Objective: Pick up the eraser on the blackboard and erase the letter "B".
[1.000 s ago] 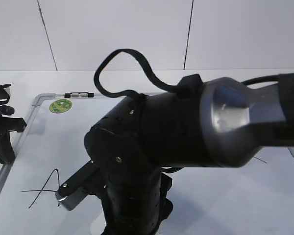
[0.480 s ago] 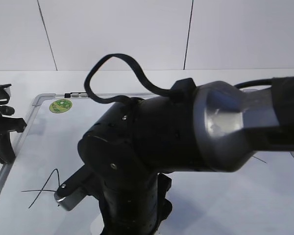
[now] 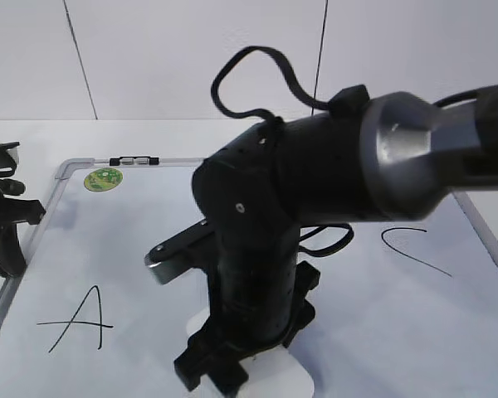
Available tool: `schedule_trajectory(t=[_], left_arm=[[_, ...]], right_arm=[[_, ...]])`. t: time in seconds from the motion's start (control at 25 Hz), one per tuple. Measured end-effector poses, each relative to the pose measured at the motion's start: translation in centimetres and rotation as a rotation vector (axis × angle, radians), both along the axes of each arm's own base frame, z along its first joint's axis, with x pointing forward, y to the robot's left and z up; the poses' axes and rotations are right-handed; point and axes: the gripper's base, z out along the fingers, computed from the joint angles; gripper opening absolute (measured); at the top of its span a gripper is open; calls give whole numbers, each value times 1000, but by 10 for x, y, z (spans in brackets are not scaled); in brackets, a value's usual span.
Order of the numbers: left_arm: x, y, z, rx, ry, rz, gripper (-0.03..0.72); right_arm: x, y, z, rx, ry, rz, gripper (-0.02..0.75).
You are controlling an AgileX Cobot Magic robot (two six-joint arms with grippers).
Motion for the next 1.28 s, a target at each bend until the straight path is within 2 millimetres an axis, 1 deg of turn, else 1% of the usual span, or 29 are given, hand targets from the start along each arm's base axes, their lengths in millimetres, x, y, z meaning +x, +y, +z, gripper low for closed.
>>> schedule_trajectory(t=[0.2, 0.44, 0.68, 0.76, 1.0, 1.04, 1.2, 1.28], left_arm=[[0, 0, 0, 0, 2, 1, 16], [0, 0, 0, 1, 2, 0, 16], [0, 0, 0, 1, 2, 2, 16], [0, 0, 0, 1, 2, 2, 16], [0, 0, -1, 1, 4, 2, 16], [0, 0, -1, 1, 6, 2, 16], [0, 0, 0, 0, 11, 0, 16], [0, 0, 0, 0, 11, 0, 16]], right_arm=[[25, -22, 0, 4, -3, -91, 529], [56, -56, 0, -11, -26, -200, 529], [76, -83, 0, -21, -39, -289, 529], [79, -87, 0, -22, -40, -304, 529], [79, -89, 3, -23, -41, -313, 529], [79, -90, 6, -21, -51, -311, 529], [77, -105, 15, -74, -77, -295, 529], [75, -108, 29, -56, -104, -293, 529]])
